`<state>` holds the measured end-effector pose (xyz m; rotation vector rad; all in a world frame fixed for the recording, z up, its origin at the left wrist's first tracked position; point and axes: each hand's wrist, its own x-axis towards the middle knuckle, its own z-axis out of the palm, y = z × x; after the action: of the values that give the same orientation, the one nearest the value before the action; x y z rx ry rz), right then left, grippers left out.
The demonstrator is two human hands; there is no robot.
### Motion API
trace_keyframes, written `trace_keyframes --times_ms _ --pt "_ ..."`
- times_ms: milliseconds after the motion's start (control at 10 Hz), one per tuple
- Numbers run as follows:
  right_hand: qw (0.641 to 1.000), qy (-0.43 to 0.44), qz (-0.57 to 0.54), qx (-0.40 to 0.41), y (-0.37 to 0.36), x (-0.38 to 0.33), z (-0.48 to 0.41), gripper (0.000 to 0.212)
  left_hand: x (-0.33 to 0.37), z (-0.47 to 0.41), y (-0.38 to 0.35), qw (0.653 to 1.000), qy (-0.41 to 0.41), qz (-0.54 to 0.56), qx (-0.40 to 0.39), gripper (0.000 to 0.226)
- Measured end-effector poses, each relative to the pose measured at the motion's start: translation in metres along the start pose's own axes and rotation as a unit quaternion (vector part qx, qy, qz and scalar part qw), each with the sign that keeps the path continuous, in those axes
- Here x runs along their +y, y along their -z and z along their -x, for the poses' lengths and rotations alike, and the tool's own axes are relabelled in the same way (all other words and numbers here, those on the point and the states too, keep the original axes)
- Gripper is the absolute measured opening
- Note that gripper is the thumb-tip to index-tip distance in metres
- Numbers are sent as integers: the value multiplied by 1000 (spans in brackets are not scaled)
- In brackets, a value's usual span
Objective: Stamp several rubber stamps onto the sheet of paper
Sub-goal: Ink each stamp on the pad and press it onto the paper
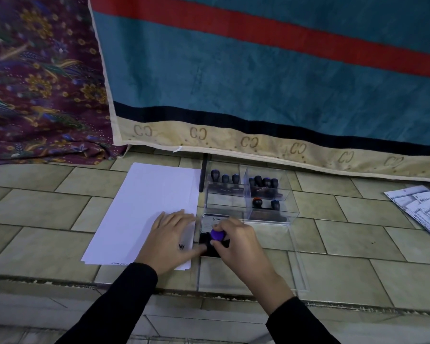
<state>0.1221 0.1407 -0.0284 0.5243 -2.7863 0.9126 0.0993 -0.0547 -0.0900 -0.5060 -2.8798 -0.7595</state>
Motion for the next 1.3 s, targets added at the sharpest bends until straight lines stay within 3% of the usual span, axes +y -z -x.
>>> trace_keyframes --times_ms 100,200,400,1000,1300 --pt "1000 -20 4 -17 5 3 -9 16 -22 0 14 995 69 27 65 46" --pt "999 -8 -43 2 0 -10 -23 24 -35 -6 20 984 154 -4 83 37" --pt "998 26 -38 -35 -25 -30 -43 26 -38 -13 12 975 210 -42 54 40" --pt "994 63 8 -86 -36 -31 -47 28 -40 -13 7 974 208 -55 72 41" --pt "995 42 23 -92 -39 -37 -43 14 -41 -12 5 974 206 -53 81 41"
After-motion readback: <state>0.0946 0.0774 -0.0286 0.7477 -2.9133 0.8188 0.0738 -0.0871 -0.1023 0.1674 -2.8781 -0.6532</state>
